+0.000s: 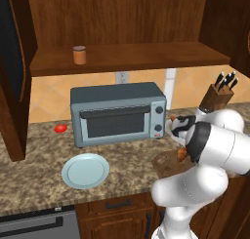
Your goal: From the different types of pastries on the counter, select a croissant and place it on the cutting board. Then retrieve a jar of jam from the cabinet and place it alongside the croissant on the cutting board.
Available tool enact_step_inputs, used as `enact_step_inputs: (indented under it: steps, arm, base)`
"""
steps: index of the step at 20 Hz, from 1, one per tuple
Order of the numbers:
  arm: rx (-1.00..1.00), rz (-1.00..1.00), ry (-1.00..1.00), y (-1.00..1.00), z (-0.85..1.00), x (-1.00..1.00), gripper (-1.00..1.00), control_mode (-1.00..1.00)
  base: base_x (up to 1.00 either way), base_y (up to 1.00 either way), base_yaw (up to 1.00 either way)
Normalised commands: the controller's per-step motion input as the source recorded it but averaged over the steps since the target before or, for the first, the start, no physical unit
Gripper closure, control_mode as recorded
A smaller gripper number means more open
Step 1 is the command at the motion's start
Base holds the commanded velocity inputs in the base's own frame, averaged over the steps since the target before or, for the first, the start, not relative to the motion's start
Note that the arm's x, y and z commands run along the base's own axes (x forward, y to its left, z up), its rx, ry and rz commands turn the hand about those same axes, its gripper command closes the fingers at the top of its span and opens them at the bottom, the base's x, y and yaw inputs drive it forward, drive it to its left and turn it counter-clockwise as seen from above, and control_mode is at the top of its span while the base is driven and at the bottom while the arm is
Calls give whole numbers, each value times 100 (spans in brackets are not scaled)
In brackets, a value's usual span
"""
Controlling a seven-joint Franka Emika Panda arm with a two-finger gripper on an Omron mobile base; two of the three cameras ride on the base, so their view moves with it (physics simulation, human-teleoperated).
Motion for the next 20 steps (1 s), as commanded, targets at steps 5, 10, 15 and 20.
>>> enact_step_inputs:
  steps: [5,10,15,20]
  arm:
    - [1,-2,1,-5,-10,0,-100,-100]
    - [3,0,-6,-21,8,-15,-100,-100]
    - [0,0,-11,-26,10,-53,-100,-100]
    - [0,0,-2,10,71,-17,-100,-100]
  base:
    - [0,0,0]
    - [0,0,0]
    - [0,0,0]
    - [0,0,0]
